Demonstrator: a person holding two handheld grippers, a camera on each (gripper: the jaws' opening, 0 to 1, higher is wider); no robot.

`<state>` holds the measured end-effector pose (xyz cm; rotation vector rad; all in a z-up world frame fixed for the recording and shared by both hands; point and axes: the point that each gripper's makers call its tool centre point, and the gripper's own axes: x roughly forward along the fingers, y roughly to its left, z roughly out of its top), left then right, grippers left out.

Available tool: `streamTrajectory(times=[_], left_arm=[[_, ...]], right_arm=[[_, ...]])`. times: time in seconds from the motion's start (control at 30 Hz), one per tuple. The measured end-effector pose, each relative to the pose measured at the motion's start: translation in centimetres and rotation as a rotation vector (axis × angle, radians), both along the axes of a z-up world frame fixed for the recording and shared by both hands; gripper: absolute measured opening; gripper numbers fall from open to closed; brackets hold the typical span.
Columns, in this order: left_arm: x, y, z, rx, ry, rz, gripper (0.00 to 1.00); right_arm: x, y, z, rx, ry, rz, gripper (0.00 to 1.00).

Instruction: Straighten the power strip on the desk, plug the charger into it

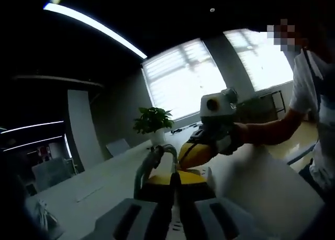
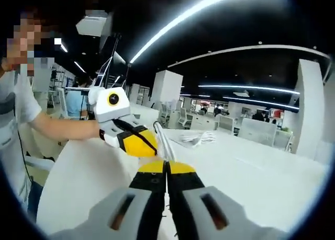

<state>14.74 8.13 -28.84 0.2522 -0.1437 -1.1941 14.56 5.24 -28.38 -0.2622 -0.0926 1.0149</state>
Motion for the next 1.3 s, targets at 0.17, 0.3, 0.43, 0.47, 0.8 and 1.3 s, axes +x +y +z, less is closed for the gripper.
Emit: streamTrajectory(times=[0.17, 0.3, 0.43, 0.47, 0.8, 1.3], left_arm=[[0.0, -0.2, 0.1, -0.012, -0.001, -0.009, 0.05], [0.0, 0.0, 0.0, -0.027, 0.03, -0.02, 0.05], [0.0, 0.2, -0.1, -0.033, 0.036, -0.03, 0.08], [0.0, 0.3, -0.1, -0.035, 0.041, -0.032, 0.09], [-1.2, -0.5, -0.4, -0.04, 0.054, -0.088, 0.22], [-1.7, -2.0, 0.4, -0.206, 0.164, -0.161, 0.3]], right_arm=[[-0.5, 0.8, 0.0, 0.0, -0.037, 0.039, 0.01], [-0.4, 0.9, 0.1, 0.011, -0.027, 0.062, 0.01], [-0.4, 0.9, 0.0, 0.02, -0.033, 0.08, 0.05], [-0.4, 0.9, 0.0, 0.03, -0.022, 0.087, 0.06], [-0.3, 1.6, 0.0, 0.041, -0.017, 0.107, 0.05], [-0.4, 1.8, 0.0, 0.05, -0.034, 0.162, 0.04]])
